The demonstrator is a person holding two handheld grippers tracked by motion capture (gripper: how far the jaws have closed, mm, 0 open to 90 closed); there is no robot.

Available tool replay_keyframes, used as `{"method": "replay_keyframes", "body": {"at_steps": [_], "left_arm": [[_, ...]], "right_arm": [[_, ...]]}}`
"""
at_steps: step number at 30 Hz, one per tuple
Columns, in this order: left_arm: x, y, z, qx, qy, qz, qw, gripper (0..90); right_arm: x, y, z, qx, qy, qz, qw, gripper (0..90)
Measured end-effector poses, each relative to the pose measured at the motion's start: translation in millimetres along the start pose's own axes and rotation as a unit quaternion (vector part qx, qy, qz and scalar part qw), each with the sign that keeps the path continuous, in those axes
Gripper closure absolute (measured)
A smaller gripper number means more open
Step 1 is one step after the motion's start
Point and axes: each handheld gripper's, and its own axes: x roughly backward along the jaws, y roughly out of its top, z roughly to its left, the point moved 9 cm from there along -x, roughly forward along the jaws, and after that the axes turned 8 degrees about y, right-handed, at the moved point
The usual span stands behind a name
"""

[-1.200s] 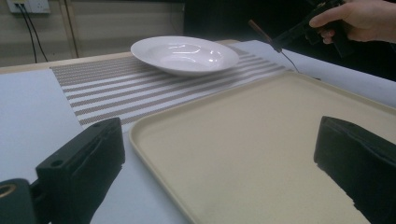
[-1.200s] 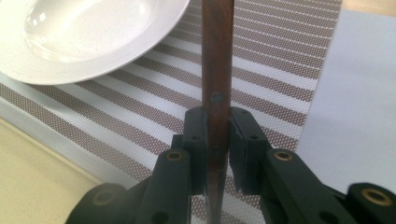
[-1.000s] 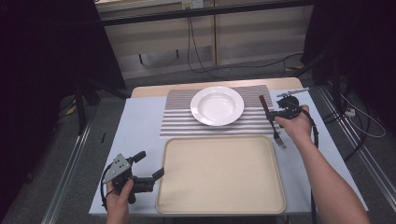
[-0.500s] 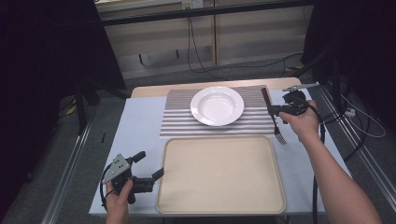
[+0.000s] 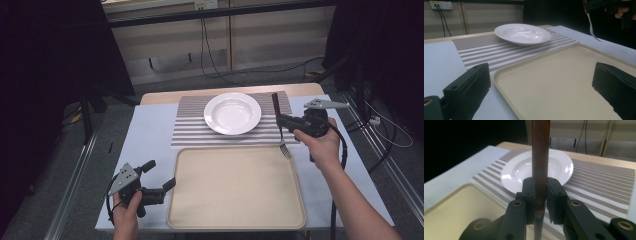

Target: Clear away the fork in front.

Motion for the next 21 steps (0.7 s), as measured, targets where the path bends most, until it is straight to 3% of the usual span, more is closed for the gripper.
{"method": "replay_keyframes", "body": {"at_steps": [10,13,17,21], "left_arm": [[-4.3,16.7,-11.2,-0.009,-0.005,0.001,0.9999,2.0],[-8.9,21.0,-16.2,-0.009,-0.011,0.007,0.9999,2.0],[-16.1,30.2,-24.9,-0.013,-0.016,0.010,0.9997,2.0],[-25.0,42.2,-34.9,-0.017,-0.022,0.007,0.9996,2.0]], "right_arm": [[1.6,-8.1,30.5,0.004,0.041,-0.034,0.9986,77.9],[-3.7,-12.8,44.7,-0.001,0.069,-0.049,0.9964,77.8],[-7.8,-15.4,54.1,0.004,0.081,-0.053,0.9953,77.8],[-12.8,-17.6,67.6,-0.004,0.103,-0.072,0.9921,77.9]]}}
